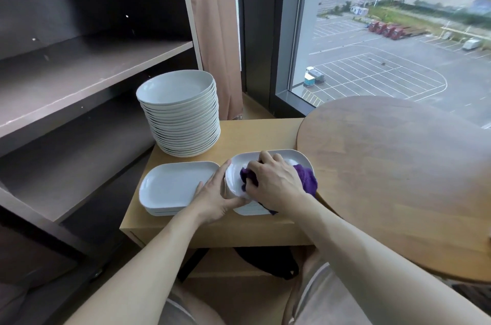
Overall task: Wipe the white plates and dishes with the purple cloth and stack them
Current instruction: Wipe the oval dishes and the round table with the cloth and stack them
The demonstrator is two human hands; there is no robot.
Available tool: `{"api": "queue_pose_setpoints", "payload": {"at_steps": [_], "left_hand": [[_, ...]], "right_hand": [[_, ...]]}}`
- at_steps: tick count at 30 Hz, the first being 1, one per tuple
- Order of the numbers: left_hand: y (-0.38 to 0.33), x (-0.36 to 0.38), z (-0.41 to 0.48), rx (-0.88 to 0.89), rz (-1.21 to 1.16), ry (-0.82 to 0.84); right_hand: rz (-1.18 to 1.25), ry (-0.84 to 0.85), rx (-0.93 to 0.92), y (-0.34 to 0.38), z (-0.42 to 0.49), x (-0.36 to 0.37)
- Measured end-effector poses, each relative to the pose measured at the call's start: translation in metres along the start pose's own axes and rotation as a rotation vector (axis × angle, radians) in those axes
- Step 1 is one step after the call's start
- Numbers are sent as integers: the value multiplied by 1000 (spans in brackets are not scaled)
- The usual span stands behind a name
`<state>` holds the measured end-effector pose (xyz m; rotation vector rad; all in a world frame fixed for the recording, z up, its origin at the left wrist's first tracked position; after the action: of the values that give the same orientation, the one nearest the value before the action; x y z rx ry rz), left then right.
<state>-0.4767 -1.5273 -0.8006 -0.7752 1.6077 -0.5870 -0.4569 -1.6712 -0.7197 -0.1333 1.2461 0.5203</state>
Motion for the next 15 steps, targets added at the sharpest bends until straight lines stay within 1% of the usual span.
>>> {"api": "queue_pose_setpoints", "payload": {"at_steps": [5, 9, 11, 13, 15], "left_hand": [[2, 0, -1, -33, -22, 3], [1, 0, -1, -41, -50, 25], [2, 0, -1, -45, -54, 35], [2, -1, 0, -47, -58, 49], [2, 0, -1, -53, -71, 60]], "right_hand": [[-174, 46, 158, -64, -13, -20], [-105, 80, 279, -96, -12, -27], [-133, 110, 262, -93, -8, -24], [-215, 116, 222, -86, -2, -20], [-243, 112, 207, -82, 4, -16]]}}
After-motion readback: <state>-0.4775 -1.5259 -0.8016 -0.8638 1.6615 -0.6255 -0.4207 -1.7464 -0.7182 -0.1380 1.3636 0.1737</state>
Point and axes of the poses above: each hand's wrist, its own z-axis towards the middle knuckle, its own x-axis out of the palm, y = z × x, the point moved 10 cm from there along z, towards the middle knuckle, and after that the axes turned 7 degrees about -y, right-handed, at the moved point
